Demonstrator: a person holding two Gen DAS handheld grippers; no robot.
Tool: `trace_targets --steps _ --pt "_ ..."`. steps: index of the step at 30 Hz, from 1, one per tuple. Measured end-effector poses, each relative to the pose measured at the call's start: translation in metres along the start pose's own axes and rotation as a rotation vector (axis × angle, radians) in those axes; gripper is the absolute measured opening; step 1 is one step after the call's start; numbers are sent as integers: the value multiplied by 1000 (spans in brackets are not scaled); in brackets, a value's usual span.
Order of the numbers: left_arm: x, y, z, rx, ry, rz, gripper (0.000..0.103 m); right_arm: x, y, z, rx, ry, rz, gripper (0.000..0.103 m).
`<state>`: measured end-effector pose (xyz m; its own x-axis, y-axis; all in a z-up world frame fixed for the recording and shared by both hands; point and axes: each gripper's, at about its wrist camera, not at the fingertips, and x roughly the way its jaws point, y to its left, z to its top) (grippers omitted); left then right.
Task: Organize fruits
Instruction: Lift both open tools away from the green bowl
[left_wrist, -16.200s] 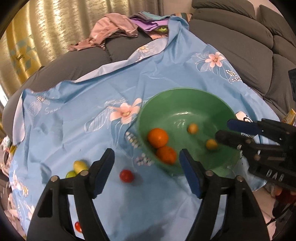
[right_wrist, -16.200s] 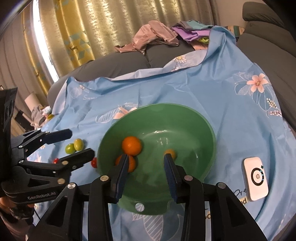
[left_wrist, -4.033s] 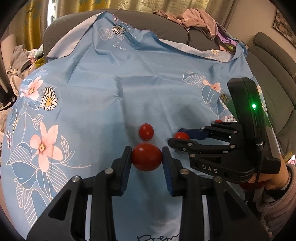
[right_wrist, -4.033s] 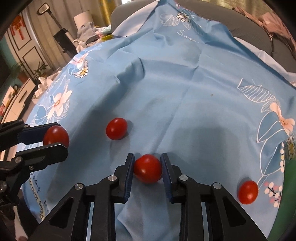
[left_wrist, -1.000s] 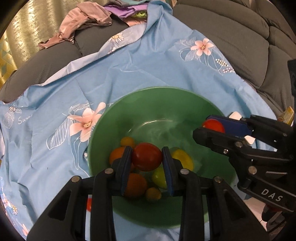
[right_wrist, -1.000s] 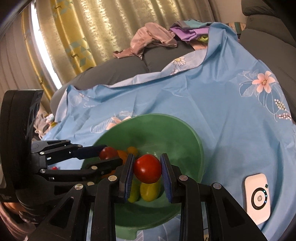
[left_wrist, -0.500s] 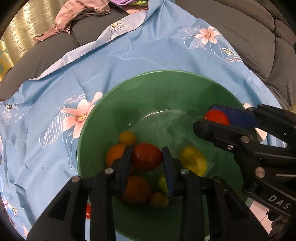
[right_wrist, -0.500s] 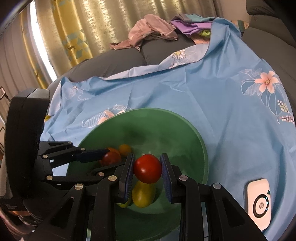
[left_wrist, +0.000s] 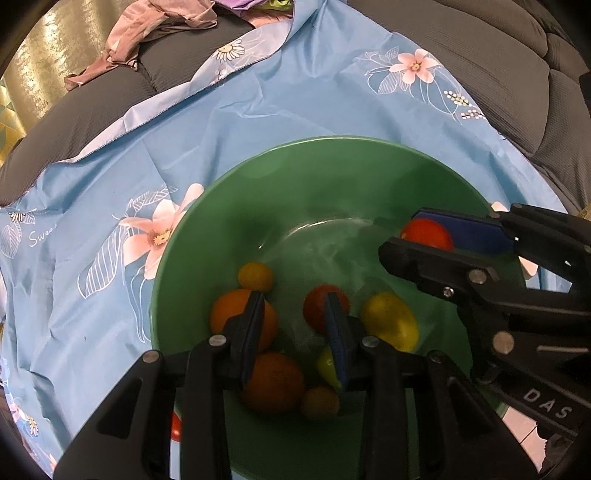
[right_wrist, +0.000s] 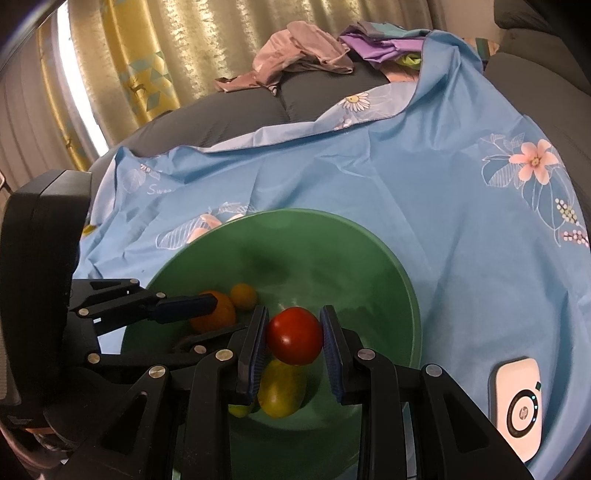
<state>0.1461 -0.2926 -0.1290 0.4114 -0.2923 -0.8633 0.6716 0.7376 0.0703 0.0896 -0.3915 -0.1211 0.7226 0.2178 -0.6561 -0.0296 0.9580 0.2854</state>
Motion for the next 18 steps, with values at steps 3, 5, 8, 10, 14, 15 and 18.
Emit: trace_targets --steps 3,5,8,10,14,15,18 --pt "-2 0 0 -2 -1 4 35 1 0 1 9 1 -9 31" --pt "-4 1 -2 -7 -5 12 48 1 0 1 19 1 -13 31" --pt "-13 4 -6 -20 -20 27 64 -2 2 0 27 -2 -19 31" --pt "-20 6 -9 -29 -30 32 68 -6 3 -1 35 -8 -27 31" --pt "-43 11 -19 -52 -64 53 79 -18 4 -4 53 -25 -35 33" --pt "-48 13 -22 -60 -71 62 82 -22 4 -5 57 -30 -37 36" --pt "-66 14 -34 -71 -96 79 85 -36 6 -8 60 -42 -38 39"
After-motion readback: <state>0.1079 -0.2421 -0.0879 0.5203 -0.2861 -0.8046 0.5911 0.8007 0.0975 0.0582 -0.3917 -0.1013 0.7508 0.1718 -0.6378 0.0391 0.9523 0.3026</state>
